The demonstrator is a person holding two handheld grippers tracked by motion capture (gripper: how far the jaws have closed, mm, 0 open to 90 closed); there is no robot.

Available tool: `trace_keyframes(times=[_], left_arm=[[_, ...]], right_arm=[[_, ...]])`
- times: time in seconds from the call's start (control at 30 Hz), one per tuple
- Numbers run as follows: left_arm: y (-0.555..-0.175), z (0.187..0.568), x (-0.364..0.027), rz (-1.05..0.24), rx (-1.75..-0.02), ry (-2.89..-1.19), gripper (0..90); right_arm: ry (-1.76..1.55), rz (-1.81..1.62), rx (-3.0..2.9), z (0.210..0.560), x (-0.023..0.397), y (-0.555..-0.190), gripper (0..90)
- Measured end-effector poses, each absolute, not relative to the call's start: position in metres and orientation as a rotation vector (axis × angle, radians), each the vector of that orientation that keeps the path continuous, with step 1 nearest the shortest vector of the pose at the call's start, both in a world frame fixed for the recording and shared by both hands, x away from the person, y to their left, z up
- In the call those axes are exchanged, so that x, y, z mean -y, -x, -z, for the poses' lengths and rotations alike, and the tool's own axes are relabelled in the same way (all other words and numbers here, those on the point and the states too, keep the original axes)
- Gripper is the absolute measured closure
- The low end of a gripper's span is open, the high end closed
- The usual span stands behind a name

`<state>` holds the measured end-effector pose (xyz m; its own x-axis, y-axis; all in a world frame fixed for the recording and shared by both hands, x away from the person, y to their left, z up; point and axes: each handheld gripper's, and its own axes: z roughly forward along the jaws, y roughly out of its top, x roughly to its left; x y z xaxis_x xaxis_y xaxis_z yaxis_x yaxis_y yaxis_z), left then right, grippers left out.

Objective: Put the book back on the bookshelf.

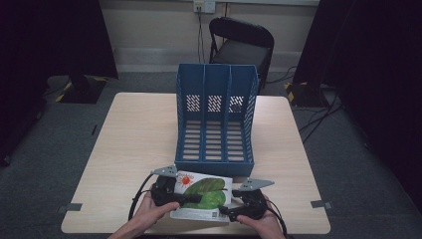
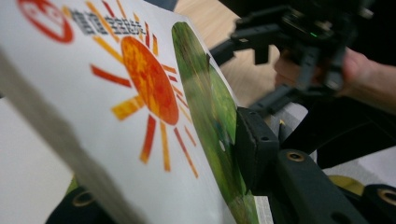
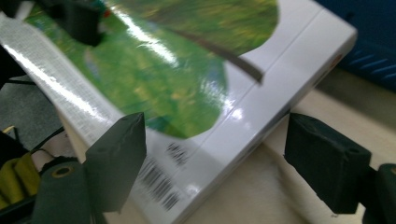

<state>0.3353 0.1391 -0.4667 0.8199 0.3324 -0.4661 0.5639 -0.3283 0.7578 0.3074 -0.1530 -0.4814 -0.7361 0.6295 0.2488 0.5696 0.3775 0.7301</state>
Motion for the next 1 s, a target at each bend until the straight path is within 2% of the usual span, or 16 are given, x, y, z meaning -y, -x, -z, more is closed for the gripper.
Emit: trace_keyframes(times=[0.1,0.3,0.63,1.0], left_arm=[[-0.334,0.466,-0.138,0.269,-0.648,-1.95,71.7],[-0.329,0.46,-0.133,0.233,-0.565,-1.994,72.0],[-0.329,0.462,-0.135,0.251,-0.561,-2.007,72.8],[-0.33,0.464,-0.139,0.227,-0.57,-2.023,64.6]], right_arm=[[-1.137,-1.355,-2.54,0.482,0.157,-0.316,19.0],[-1.141,-1.458,-2.555,0.479,0.162,-0.321,22.9],[-1.129,-1.537,-2.523,0.469,0.174,-0.318,42.6],[-1.038,-1.602,-2.514,0.455,0.182,-0.296,49.8]])
